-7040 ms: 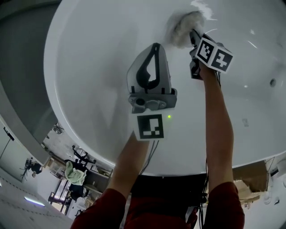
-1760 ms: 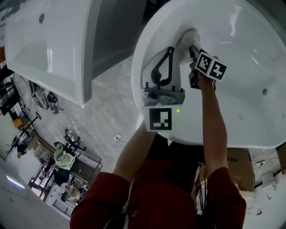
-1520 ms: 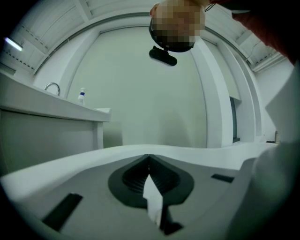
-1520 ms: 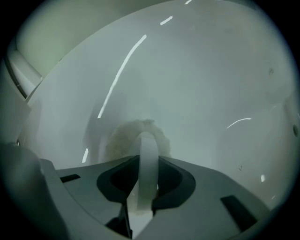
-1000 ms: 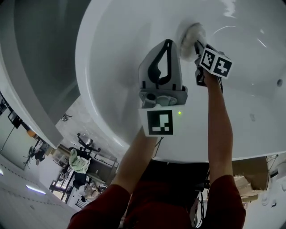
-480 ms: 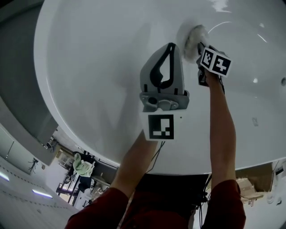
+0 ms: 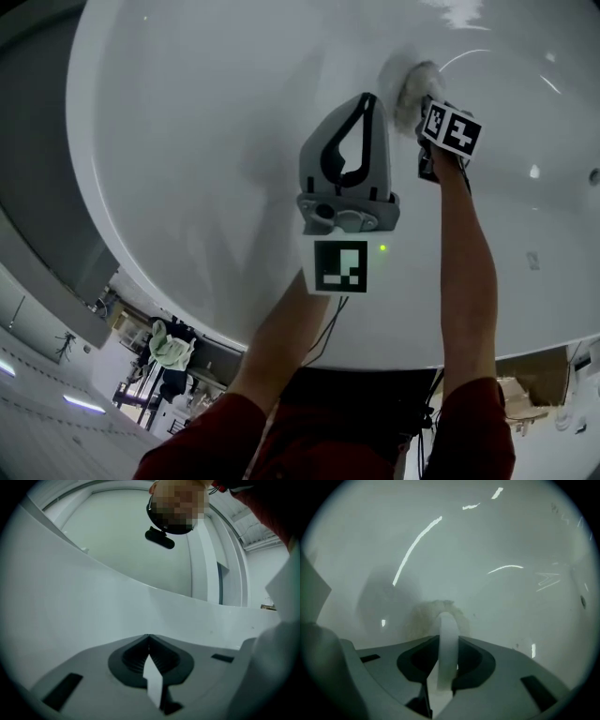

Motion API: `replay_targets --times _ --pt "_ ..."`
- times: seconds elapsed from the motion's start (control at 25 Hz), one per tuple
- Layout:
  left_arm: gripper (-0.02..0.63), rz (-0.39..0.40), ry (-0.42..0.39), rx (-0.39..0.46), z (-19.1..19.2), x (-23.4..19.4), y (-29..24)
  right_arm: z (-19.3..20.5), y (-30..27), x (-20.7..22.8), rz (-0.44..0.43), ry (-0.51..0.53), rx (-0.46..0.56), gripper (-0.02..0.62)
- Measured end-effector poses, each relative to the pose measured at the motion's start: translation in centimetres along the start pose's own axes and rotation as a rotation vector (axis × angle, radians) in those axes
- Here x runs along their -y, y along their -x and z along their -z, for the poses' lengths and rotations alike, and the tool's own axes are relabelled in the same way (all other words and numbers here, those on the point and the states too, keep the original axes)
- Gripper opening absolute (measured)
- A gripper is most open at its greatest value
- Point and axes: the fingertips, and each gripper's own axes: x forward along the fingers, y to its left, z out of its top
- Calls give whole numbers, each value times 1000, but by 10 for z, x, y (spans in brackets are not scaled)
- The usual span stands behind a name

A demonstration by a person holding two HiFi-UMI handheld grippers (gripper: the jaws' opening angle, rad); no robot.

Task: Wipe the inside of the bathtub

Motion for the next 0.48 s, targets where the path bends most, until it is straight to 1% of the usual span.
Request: replay_targets --times 0.12,0.2,0.28,0.36,0.48 --pt "15 -22 2 16 -5 1 5 5 7 3 44 47 30 100" --pt "15 -48 16 30 -14 -3 9 4 16 -2 55 60 51 100" --pt "15 -62 21 52 -31 -8 15 -1 30 -13 37 60 68 100" --pt "15 -60 6 76 -53 -11 25 -9 49 -30 7 66 92 100" --pt "15 -71 -4 84 -80 -15 46 -13 89 -57 -40 98 126 100"
